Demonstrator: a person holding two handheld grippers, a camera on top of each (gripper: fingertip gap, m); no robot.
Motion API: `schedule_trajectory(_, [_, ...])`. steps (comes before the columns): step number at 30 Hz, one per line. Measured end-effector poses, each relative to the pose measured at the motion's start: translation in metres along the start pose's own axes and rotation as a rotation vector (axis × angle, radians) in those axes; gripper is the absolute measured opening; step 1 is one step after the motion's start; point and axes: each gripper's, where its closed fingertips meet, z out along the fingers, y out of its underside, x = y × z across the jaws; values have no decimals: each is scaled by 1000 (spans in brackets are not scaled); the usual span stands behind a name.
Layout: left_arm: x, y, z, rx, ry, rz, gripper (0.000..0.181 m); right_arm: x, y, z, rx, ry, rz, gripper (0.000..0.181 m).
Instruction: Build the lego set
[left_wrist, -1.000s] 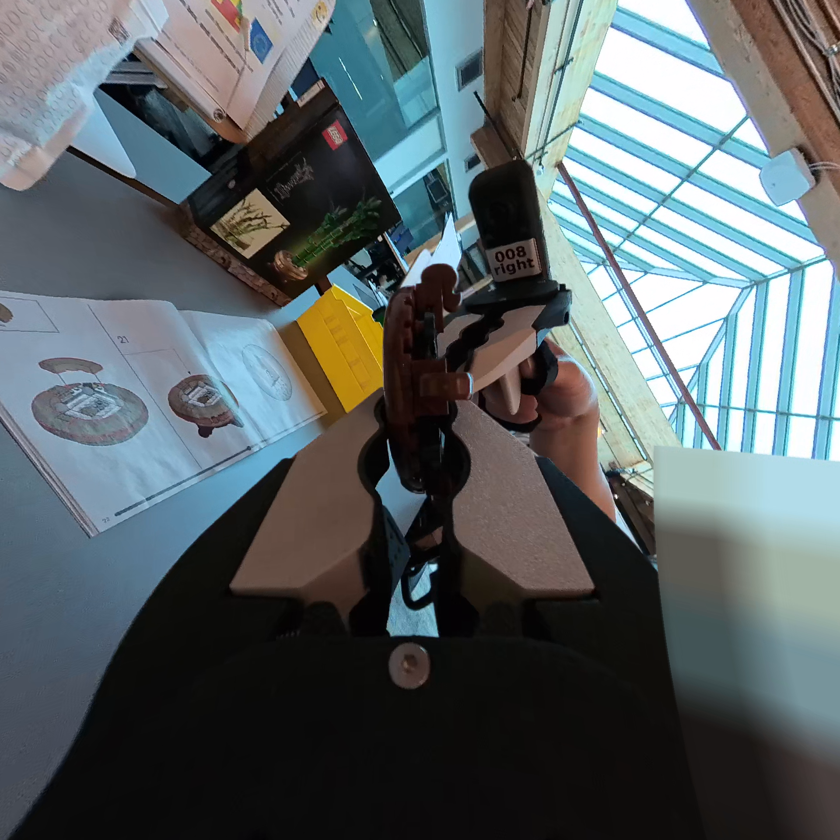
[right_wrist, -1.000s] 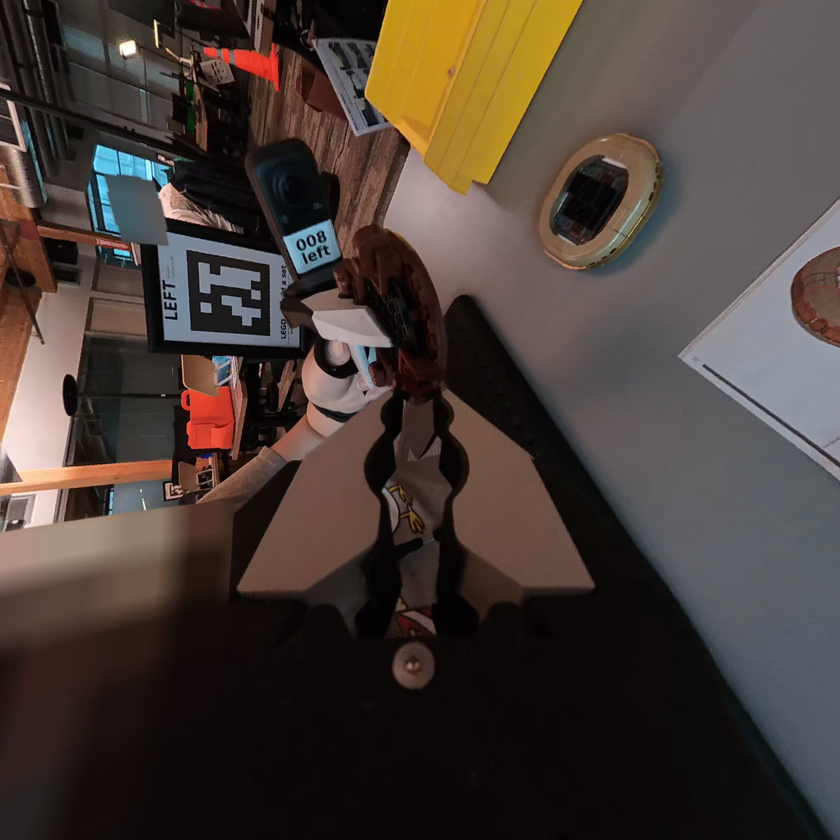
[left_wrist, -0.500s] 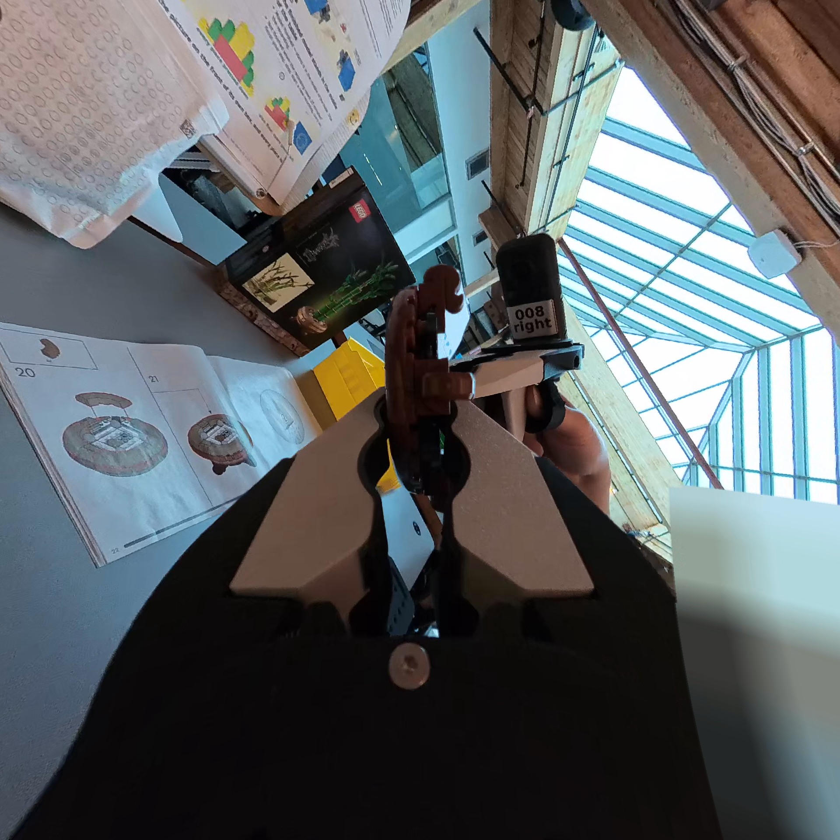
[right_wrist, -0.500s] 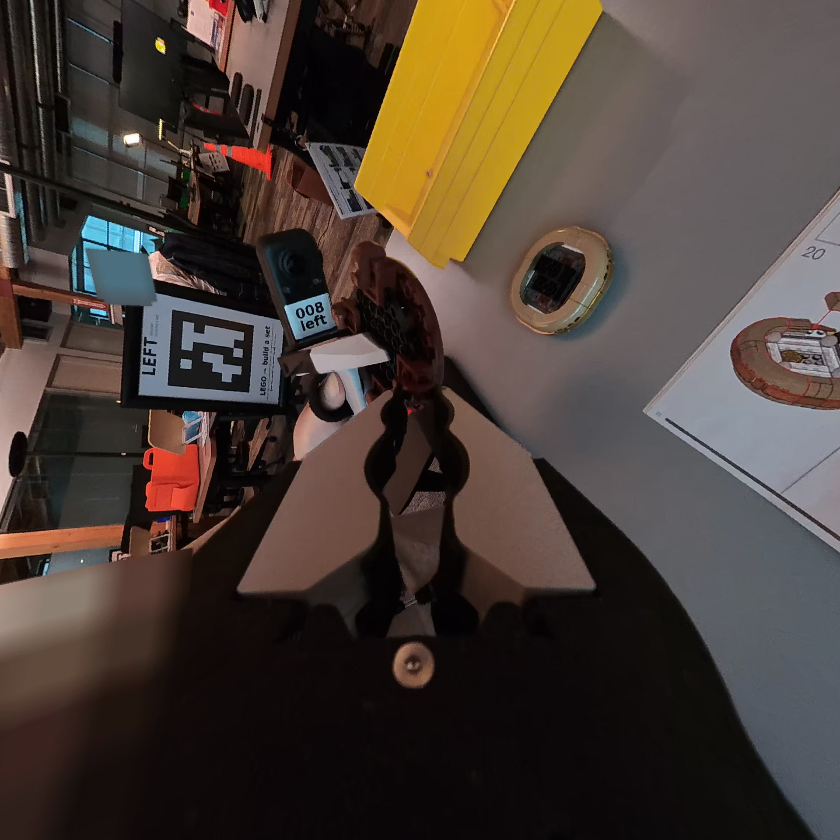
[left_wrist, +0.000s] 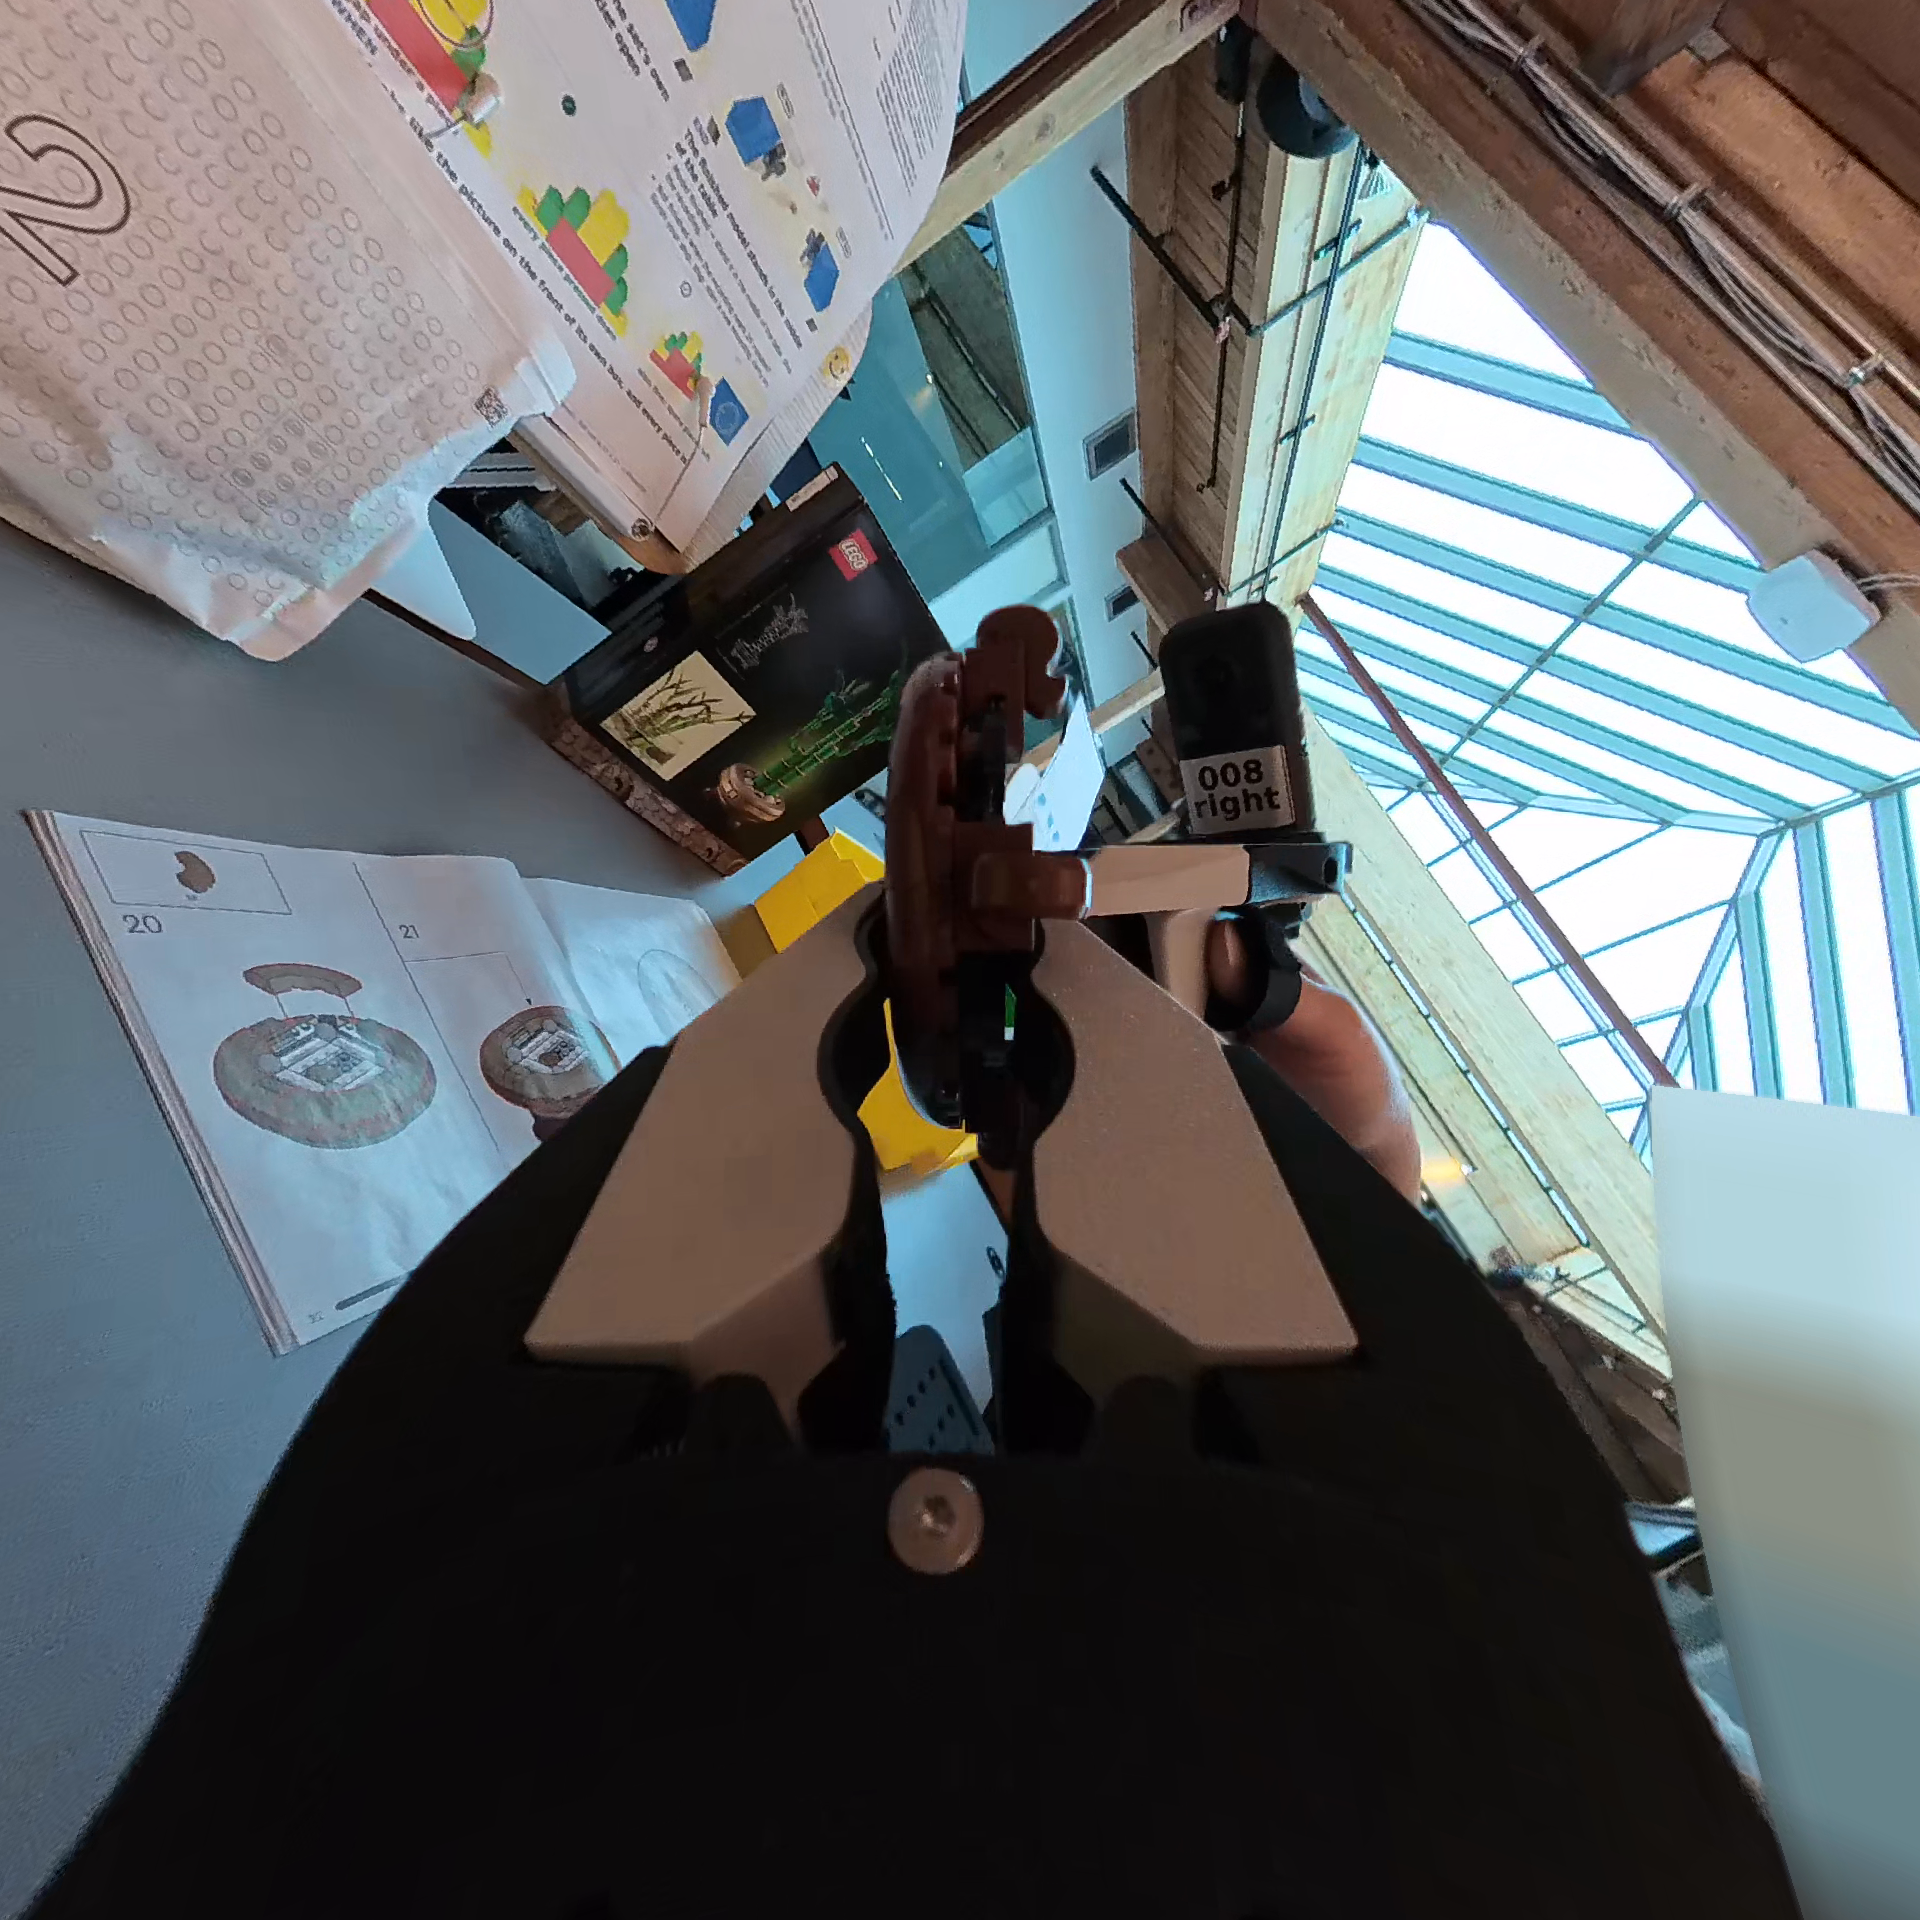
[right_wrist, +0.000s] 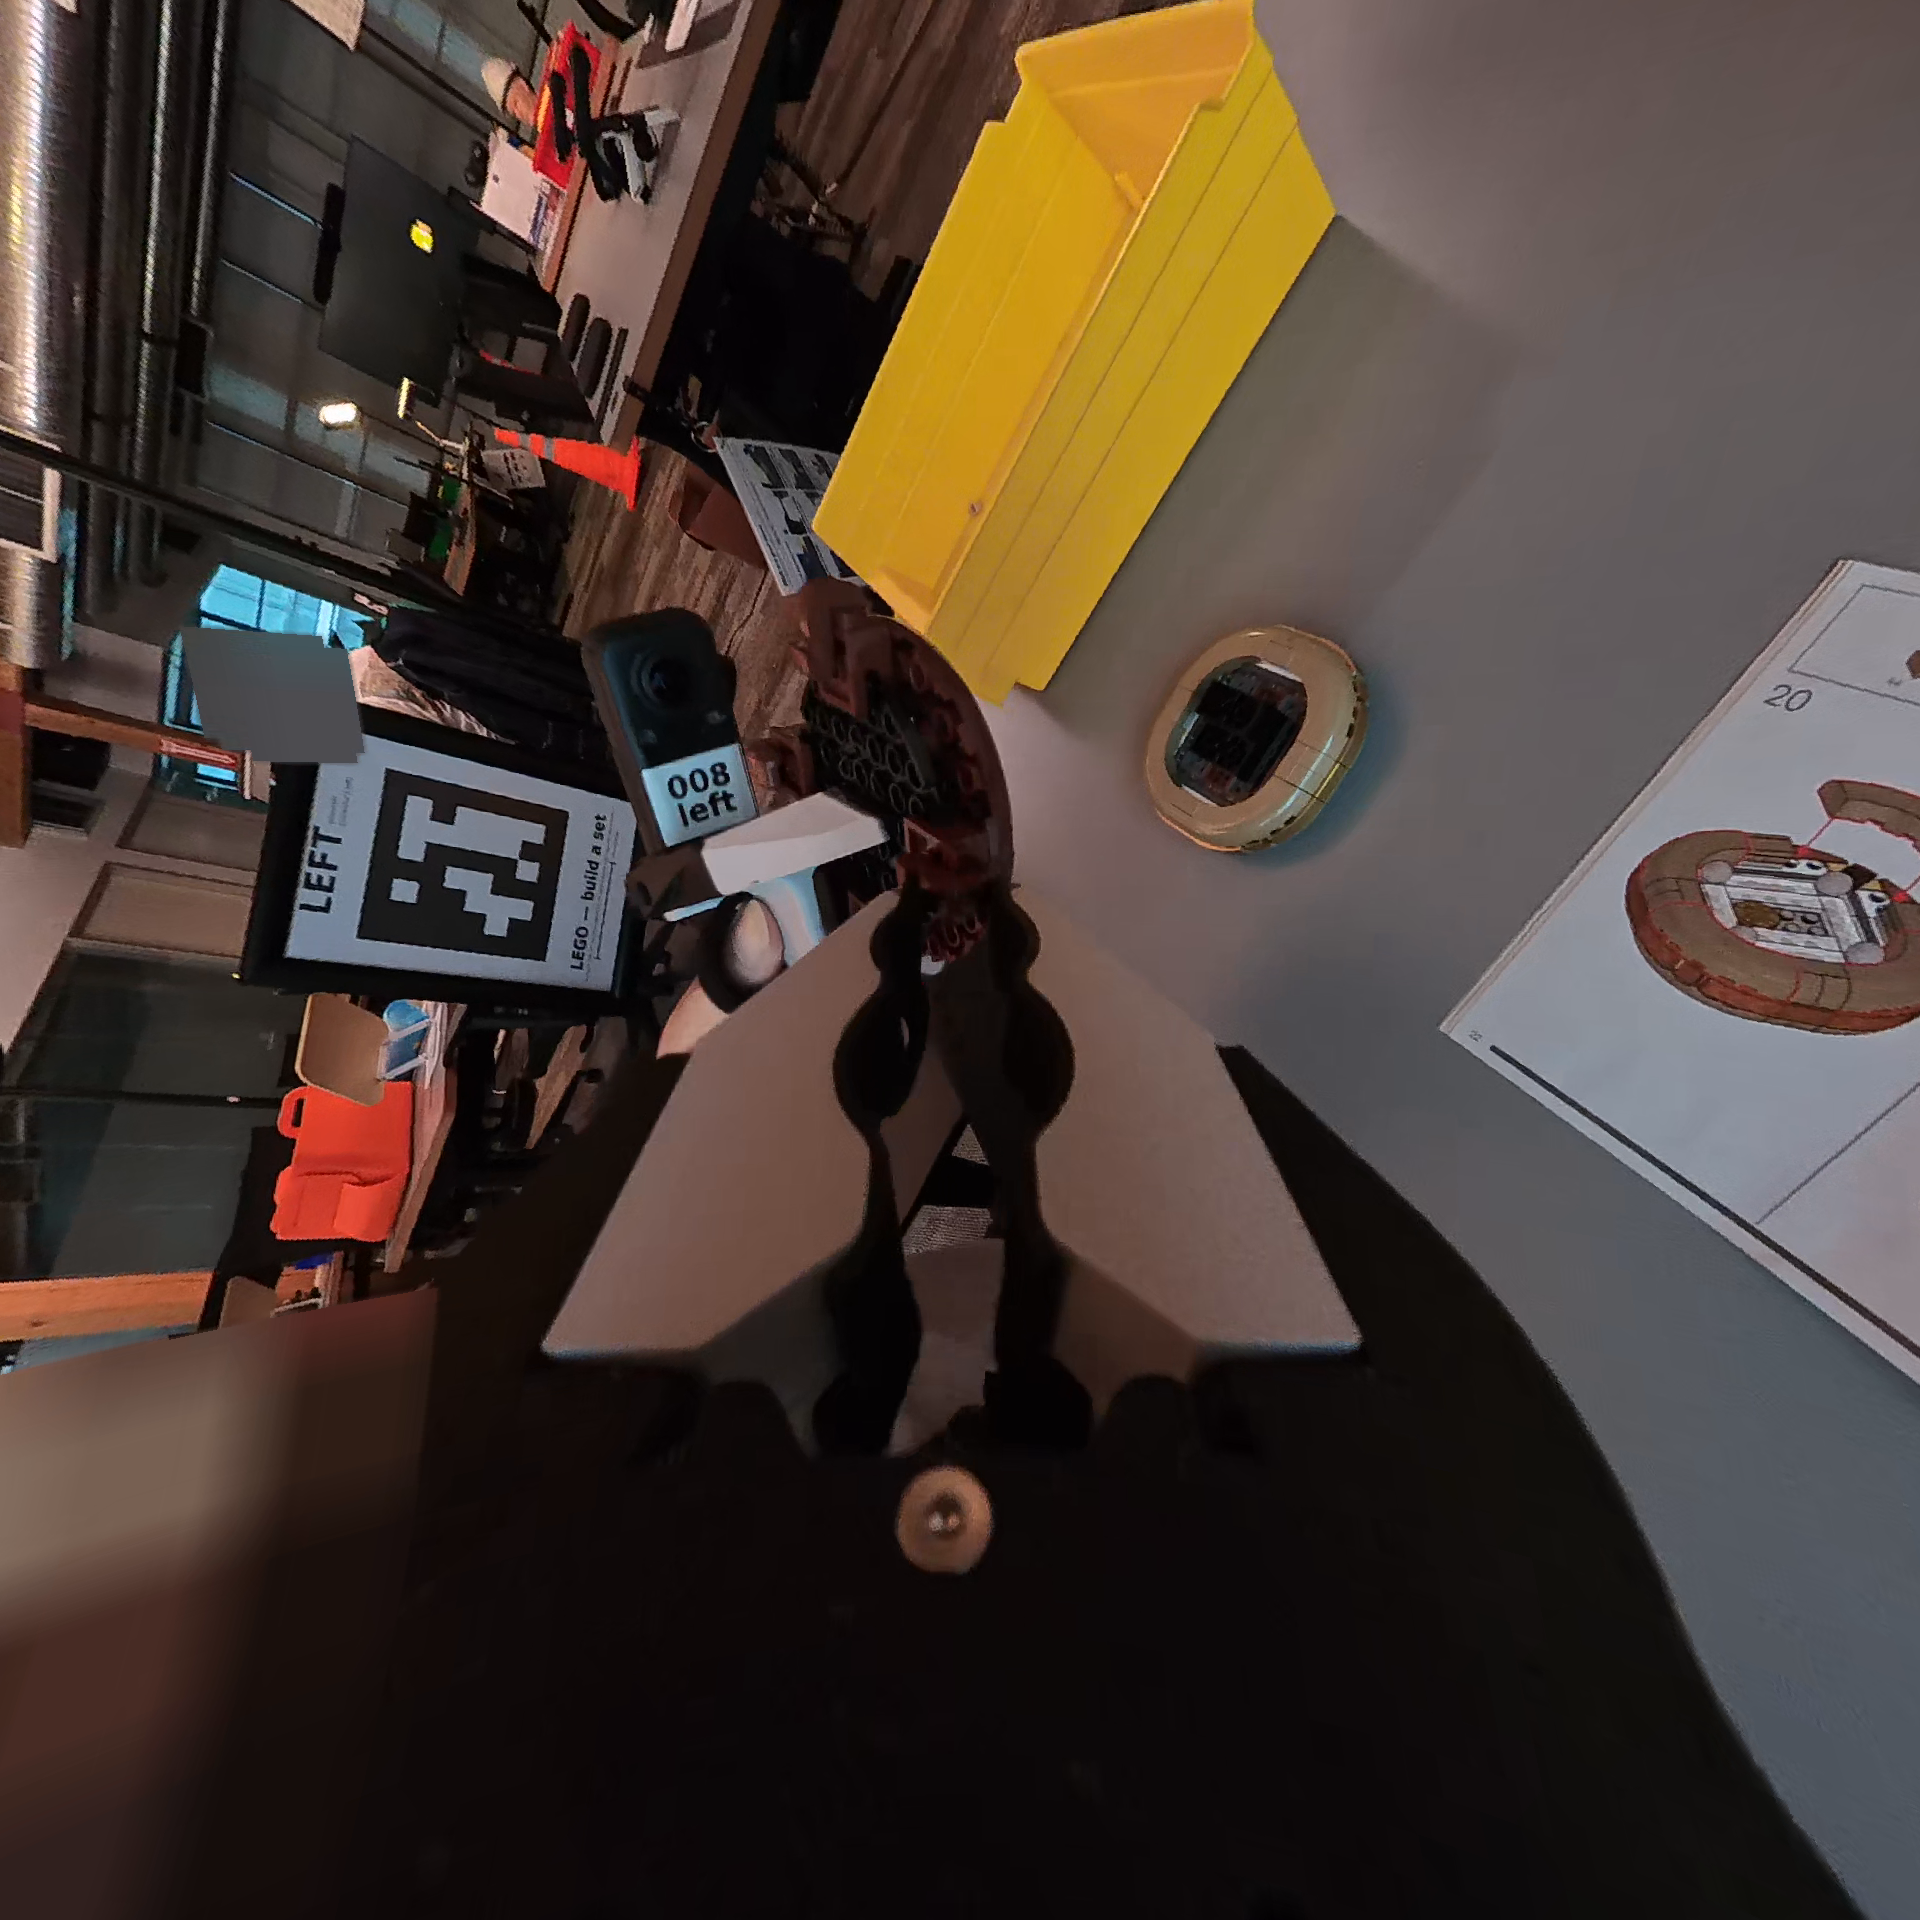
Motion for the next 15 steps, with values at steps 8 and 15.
schedule_trajectory(8, [-1,5,1,-68,20,39,16,2,5,-1,-48,57,-90,11])
schedule_trajectory(15, [2,7,2,-93,61,-4,16,-1,5,-3,-32,17,-113,13])
